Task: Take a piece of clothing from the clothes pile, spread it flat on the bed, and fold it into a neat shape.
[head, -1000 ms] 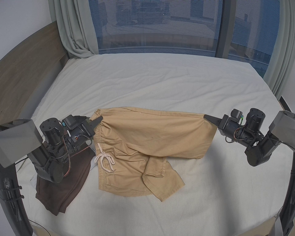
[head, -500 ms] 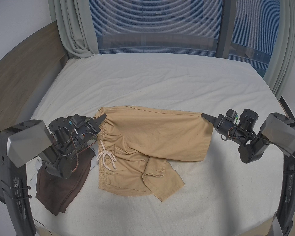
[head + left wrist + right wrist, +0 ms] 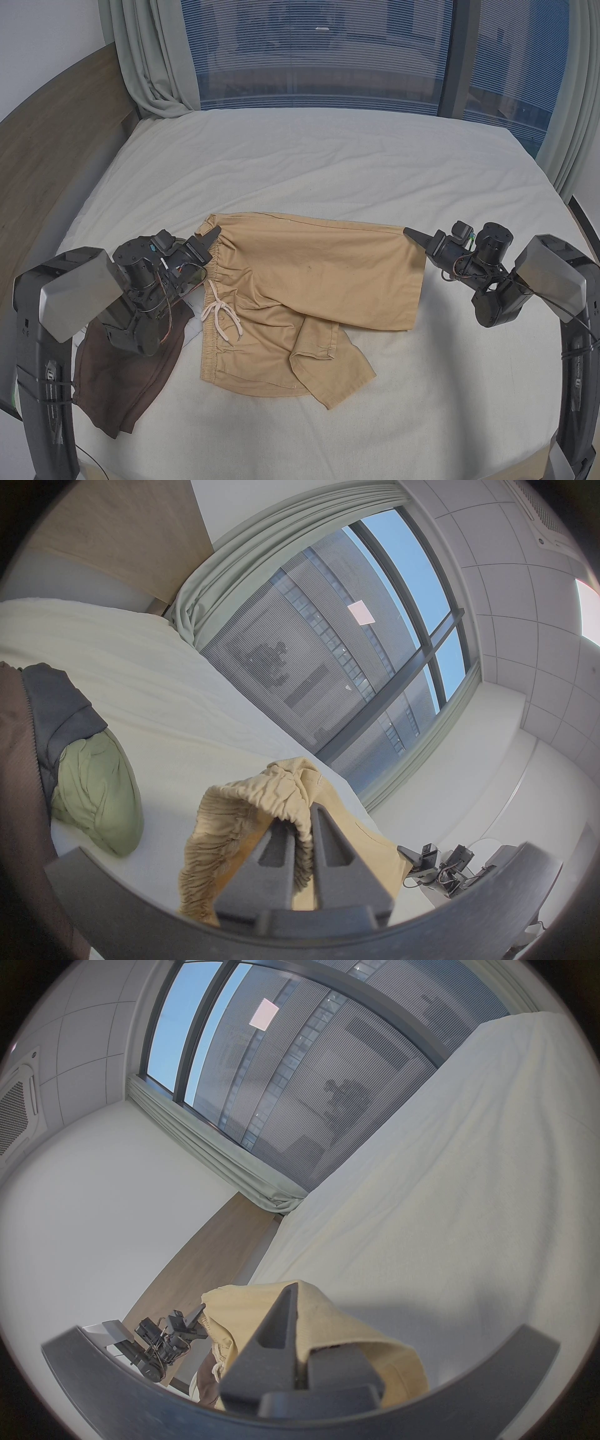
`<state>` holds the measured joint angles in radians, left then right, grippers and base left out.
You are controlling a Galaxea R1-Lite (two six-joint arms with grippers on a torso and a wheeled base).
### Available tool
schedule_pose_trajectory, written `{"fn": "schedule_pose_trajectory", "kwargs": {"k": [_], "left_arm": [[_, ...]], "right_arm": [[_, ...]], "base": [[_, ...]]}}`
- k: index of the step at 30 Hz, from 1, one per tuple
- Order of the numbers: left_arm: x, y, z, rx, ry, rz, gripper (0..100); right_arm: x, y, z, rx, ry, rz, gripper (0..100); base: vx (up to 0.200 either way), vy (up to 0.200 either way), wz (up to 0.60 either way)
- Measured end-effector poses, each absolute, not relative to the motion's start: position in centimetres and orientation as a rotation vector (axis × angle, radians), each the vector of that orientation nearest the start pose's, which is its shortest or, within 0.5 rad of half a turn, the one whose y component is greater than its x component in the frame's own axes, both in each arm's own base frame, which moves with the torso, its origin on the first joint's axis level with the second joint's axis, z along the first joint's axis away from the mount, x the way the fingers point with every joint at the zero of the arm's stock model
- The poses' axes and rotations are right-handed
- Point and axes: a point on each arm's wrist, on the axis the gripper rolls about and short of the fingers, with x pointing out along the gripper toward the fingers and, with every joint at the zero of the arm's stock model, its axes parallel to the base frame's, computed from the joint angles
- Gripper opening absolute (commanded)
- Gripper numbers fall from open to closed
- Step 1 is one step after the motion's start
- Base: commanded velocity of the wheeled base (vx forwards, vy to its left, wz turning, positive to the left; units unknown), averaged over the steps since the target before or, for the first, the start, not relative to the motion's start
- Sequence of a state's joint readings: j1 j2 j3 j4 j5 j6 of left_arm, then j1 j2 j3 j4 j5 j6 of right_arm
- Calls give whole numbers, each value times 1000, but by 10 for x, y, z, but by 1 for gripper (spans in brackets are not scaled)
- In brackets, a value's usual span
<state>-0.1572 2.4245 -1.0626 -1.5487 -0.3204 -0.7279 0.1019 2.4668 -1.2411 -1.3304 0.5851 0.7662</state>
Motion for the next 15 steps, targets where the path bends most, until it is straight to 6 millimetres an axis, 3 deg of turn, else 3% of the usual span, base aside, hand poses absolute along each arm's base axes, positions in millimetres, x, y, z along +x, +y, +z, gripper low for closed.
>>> {"fn": "schedule_pose_trajectory", "kwargs": {"k": [11,12,15], "left_arm": [[441,-76,53,-696,-22,-526,0],[442,-76,52,-696,-22,-526,100],[445,-77,50,-696,-25,-527,100]], "right_arm": [[477,63,55,708,145,686,0],[479,63,55,707,142,687,100],[485,65,57,707,140,688,100]], "base": [[0,0,0],[0,0,0],[0,0,0]]}}
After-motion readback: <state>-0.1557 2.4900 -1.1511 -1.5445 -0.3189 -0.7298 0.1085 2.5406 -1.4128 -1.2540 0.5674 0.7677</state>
